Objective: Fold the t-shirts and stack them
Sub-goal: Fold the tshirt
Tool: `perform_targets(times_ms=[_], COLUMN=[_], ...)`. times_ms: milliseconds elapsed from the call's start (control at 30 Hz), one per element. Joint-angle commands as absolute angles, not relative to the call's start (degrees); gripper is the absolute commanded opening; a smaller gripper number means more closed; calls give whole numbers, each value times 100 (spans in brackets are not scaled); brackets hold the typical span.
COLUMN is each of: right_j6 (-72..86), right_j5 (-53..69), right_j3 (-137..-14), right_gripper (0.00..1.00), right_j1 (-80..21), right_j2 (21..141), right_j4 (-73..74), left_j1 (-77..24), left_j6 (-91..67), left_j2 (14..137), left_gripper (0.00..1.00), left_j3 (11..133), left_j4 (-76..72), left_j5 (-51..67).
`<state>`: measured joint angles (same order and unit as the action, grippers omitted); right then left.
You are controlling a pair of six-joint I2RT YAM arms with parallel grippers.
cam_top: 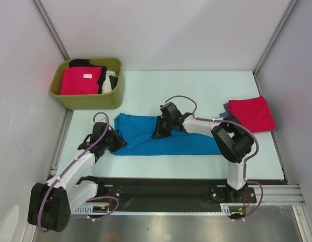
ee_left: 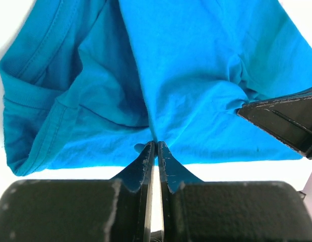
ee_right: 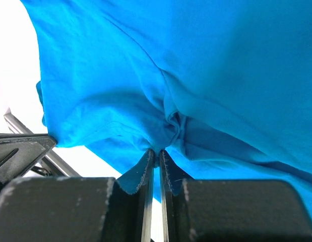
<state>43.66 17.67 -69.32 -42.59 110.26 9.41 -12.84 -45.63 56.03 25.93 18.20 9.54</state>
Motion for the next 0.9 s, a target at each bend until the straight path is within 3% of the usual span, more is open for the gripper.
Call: perform_targets(times_ms=[0,567,667,700,733,800,867], right_j6=[4368,4702,4667,4658,4650,4632,4641], right_j5=[1977,2663,2672,2672,2672,2672,2672], right_j3=[-7084,-7075,-7075,-7066,-7049,-7040,-7031], right_gripper=[13,14,14,15,15,15,16], right_j1=[-4236,-4069,-4061,-4061,-4069,-4061,-4061], right_j2=[11074,11145,11162,11162,11162,11162,11171], right_j4=[993,607,615,615,624,615,589], left_j1=[-1152,-747,-756,-756,-756,-765,-791], left_j6=[-4649,-4571,-4325,-4281,-4202,-4175,-4175], left_j2=[5458,5458,5414,5379,5353,5195,5037], left_gripper=[11,11,28,46,53,62,64], left_j3=[2786,3015,2936,2901,2787,2638,2409], left_j4=[1942,2022,1960,1969,1951,1864,1706], left_j5=[1151,1714,1714,1679,1670,1635,1556])
